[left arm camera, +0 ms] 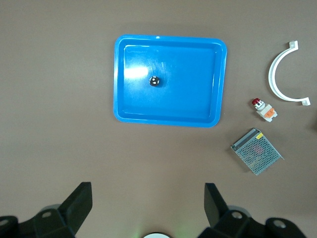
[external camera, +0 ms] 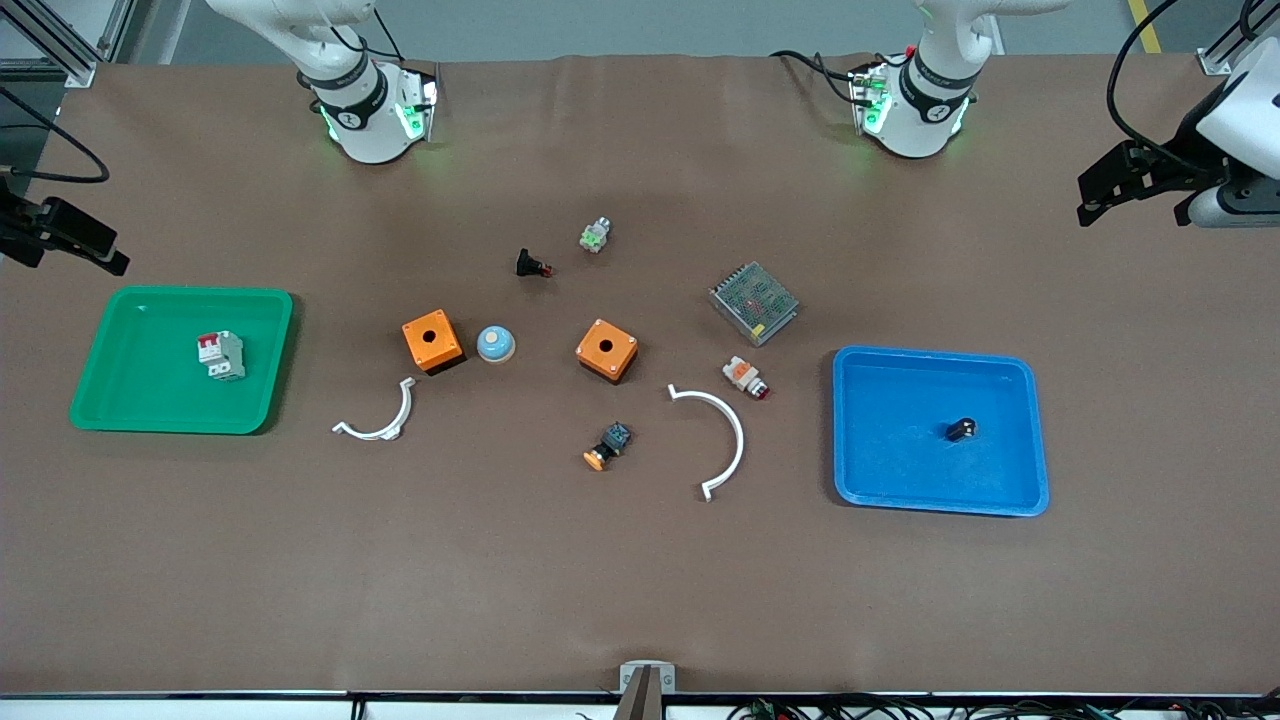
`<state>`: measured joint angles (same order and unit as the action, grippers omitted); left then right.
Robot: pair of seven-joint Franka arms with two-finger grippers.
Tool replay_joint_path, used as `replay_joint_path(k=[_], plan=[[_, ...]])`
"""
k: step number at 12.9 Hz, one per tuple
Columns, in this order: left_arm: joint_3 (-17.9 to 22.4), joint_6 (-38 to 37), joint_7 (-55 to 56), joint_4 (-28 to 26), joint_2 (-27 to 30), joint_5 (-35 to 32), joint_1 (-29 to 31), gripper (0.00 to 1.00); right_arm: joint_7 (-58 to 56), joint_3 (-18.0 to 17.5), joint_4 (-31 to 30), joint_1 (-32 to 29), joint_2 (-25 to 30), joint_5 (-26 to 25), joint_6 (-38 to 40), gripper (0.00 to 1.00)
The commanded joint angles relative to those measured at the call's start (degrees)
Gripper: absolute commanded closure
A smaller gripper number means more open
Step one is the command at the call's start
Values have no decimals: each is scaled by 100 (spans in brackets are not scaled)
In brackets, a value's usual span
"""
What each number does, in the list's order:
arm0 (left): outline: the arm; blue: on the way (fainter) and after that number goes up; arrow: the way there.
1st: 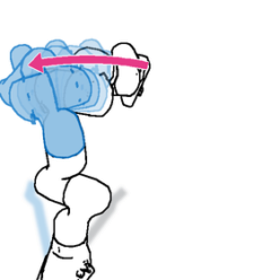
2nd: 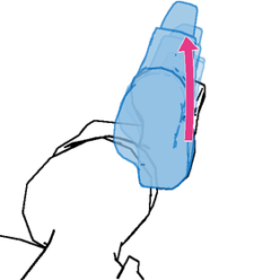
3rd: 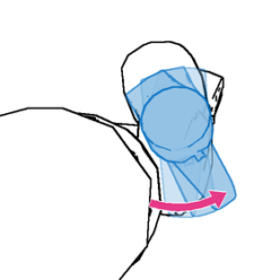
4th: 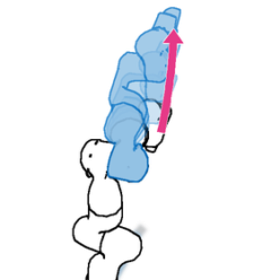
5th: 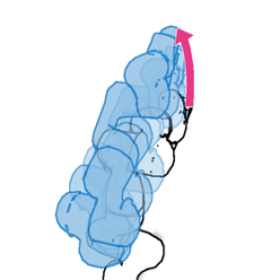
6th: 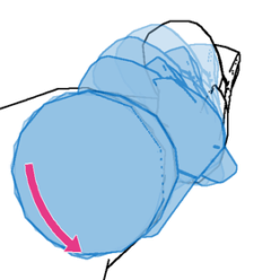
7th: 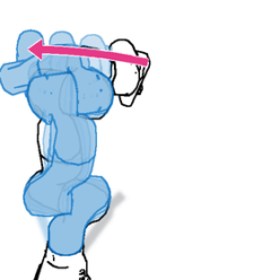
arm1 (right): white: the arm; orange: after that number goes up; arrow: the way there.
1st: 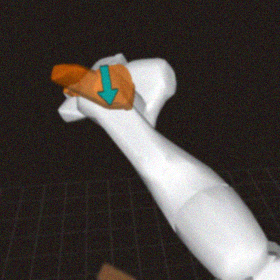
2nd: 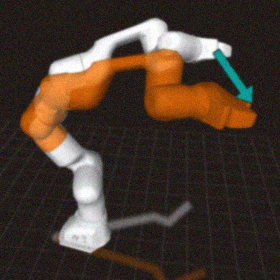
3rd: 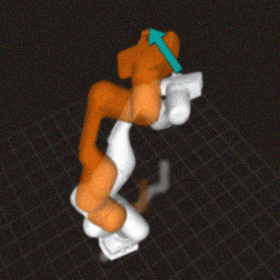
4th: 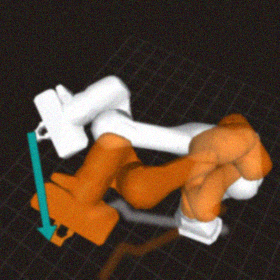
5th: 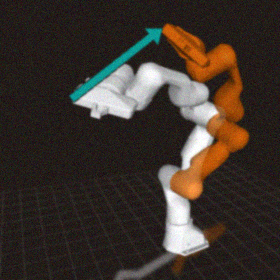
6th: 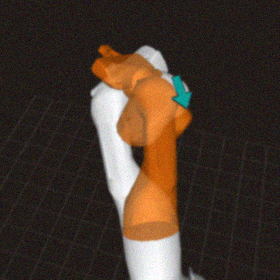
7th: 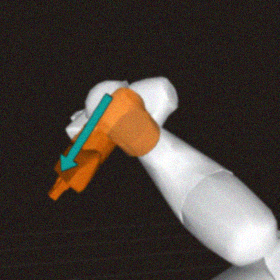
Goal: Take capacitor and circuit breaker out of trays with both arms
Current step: 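Reach the right gripper to the breaker while the left gripper reaches the capacitor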
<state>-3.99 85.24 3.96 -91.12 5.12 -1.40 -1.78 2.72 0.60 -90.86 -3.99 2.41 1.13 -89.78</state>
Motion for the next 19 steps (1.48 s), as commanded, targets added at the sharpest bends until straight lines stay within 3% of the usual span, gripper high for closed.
replay_joint_path(k=[1,5,8,10,14,17,19], plan=[[3,-139,-106,173,-99,-18,19,0,-227,-34,-19,-84,22,-43,48,0],[12,-113,-98,444,-642,-115,37,0,-534,9,-54,-390,-248,-87,109,0],[30,245,-97,324,-1170,-115,72,0,-1939,19,-624,-909,-749,-95,-223,0],[30,1173,-89,-324,-1303,-115,177,0,-2616,27,-1080,-998,-1127,-322,-880,0],[39,3757,-80,-1776,-1697,-124,336,0,-2786,27,-2433,-1034,-1365,-693,-2769,0],[39,4840,-89,-1892,-2540,-124,345,0,-2786,36,-2954,-1208,-1716,-780,-3685,0],[39,5439,-1,-2006,-2980,-124,336,6,-2786,36,-3112,-1280,-1936,-816,-3959,0]])
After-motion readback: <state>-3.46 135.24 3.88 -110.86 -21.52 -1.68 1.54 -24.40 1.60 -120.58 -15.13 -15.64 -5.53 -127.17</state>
